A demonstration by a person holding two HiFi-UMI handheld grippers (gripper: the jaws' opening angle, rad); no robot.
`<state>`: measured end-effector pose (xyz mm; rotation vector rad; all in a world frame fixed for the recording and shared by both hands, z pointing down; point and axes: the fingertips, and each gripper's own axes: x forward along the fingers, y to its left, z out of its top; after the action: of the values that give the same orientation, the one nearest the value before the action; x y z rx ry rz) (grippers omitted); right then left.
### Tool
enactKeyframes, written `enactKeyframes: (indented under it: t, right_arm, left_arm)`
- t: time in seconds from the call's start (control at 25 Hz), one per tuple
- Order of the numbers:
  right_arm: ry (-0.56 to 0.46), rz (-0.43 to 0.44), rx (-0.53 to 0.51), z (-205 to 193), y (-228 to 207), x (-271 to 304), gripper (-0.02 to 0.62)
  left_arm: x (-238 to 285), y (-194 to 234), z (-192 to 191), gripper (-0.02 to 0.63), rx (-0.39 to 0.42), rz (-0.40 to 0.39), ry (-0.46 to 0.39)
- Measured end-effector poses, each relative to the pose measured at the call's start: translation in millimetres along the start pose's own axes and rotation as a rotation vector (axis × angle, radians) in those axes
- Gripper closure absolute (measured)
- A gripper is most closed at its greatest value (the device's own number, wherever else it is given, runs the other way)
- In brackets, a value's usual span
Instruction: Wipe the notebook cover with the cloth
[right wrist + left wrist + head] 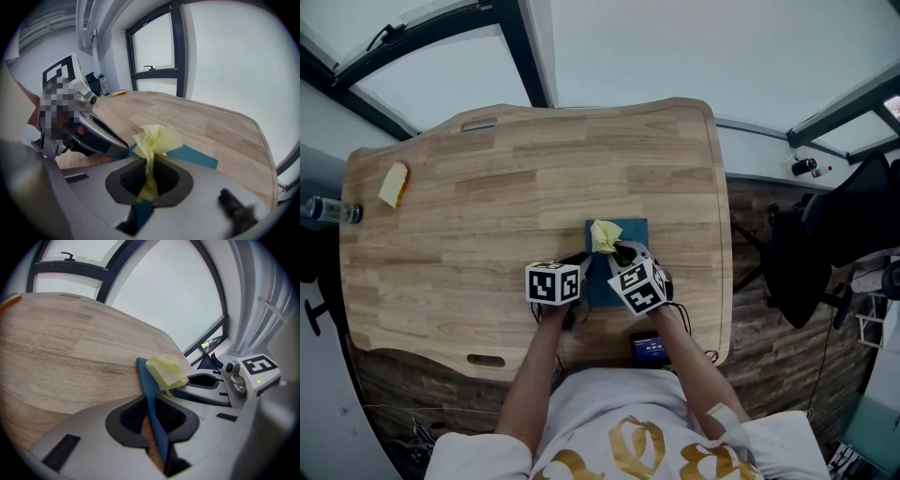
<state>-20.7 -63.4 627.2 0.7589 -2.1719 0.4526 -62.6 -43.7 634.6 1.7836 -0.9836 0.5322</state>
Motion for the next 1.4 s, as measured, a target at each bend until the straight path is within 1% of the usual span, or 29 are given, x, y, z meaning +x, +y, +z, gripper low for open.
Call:
enactKeyframes:
  t: [0.56,0.72,1.12,1.24,1.4]
  right_arm:
    - [0.026,0.028,-0.023,-15.7,15.7,-10.9,0.558]
    - [0.035,0.035,-0.027,-21.2,21.3,-14.4,0.558]
    - [0.052,0.052,-0.055,-32.0,36.6,-21.5,0.558]
    - [0.055,0.069,-0.061,-34.3,41.7,-22.3,0.558]
    - [0.060,0.115,-0.078,-37.8,52.5,-25.2,0.558]
  left_arm:
    - [0.2,-0.5,-1.0,0.540,-0.003,-0.004,-0.002]
    - [-1.2,2.0,-0.5,0.540,0.004,0.012,0.001]
    - [-2.0,-1.7,3.6,0.540,0.010,0.004,-0.013]
    - [-1.3,-1.8,3.9,0.540,0.009,0.000,-0.015]
    - [-1.5,-1.8,3.5,0.540,0.010,0.002,-0.014]
